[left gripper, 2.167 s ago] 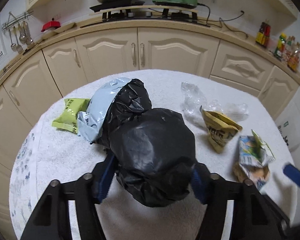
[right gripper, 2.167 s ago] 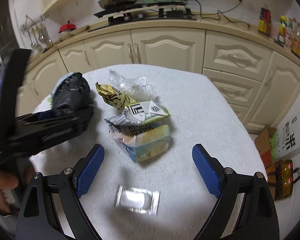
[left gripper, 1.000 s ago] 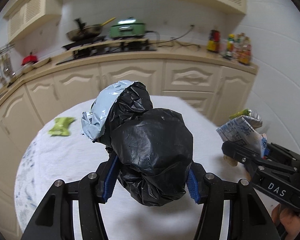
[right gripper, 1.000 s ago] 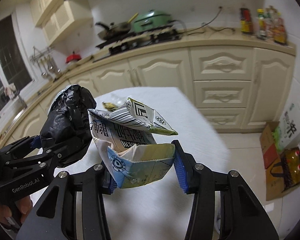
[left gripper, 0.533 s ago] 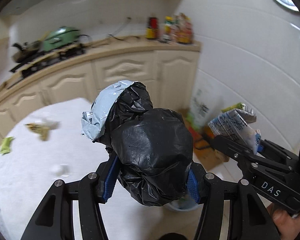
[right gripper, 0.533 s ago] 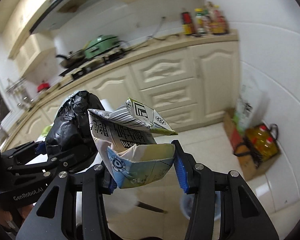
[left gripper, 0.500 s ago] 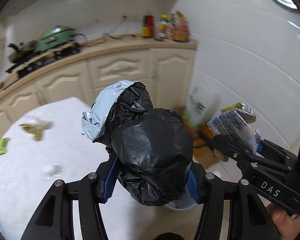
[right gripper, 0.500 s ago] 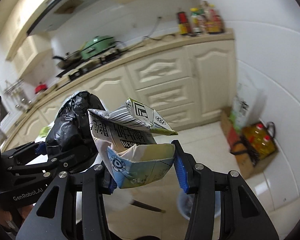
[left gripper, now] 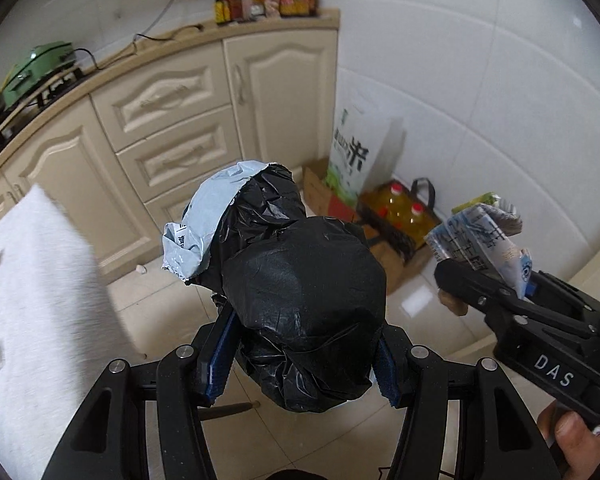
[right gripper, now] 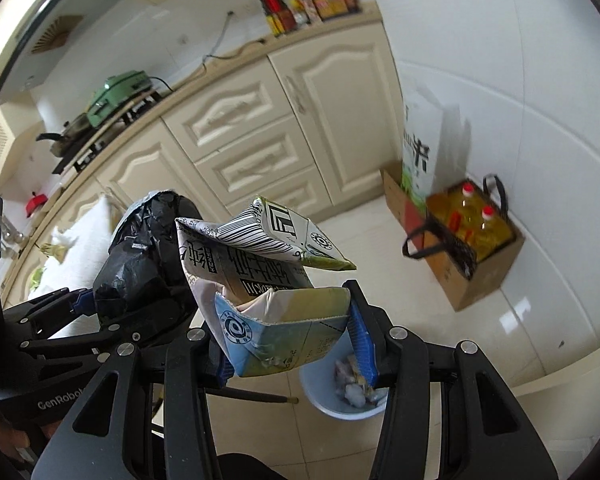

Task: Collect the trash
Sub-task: 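Carry the black bag and juice carton over the bin with both tools, then open the left tool then the right tool to drop both items into the bin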

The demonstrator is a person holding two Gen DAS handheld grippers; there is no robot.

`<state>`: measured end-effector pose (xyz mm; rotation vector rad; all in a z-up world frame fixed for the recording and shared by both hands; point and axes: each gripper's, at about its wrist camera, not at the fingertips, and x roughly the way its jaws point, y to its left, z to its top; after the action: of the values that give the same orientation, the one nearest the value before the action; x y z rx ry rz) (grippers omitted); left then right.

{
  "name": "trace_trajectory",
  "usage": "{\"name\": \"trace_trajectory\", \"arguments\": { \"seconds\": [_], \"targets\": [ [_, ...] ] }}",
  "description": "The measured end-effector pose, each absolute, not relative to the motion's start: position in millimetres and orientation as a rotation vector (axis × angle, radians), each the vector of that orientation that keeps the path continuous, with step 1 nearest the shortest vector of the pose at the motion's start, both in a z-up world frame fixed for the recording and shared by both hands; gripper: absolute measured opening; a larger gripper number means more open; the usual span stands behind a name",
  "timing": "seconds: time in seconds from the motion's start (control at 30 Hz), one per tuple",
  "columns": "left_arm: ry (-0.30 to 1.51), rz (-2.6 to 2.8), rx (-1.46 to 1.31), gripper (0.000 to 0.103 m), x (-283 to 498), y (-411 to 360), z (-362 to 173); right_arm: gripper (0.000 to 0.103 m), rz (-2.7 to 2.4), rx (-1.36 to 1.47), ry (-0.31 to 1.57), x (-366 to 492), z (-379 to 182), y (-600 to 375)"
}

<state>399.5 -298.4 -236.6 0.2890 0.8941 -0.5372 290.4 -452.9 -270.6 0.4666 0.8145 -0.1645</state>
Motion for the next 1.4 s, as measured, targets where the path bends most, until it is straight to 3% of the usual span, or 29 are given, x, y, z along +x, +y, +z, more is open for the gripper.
{"name": "trace_trajectory", "arguments": {
  "seconds": [0.57,0.73,0.87,1.4],
  "targets": [
    [1.004,-0.571,0.384,0.057,472,-384,-317,0.048,-0.205,0.529,0.903,303,-331,-483],
    [1.005,-0.572,0.389,0.061,475,-388,-325,0.048,-0.207,0.535,0.91,307,-336,-486],
    [0.979,-0.561,0.402,0.074,476,-389,-328,0.048,-0.204,0.534,0.915,310,-338,-484],
    [0.994,-0.534,0.381,0.075,471,-371,-329,0.048,-0.173,0.522,0.927,326,-339,-466]
  ]
}}
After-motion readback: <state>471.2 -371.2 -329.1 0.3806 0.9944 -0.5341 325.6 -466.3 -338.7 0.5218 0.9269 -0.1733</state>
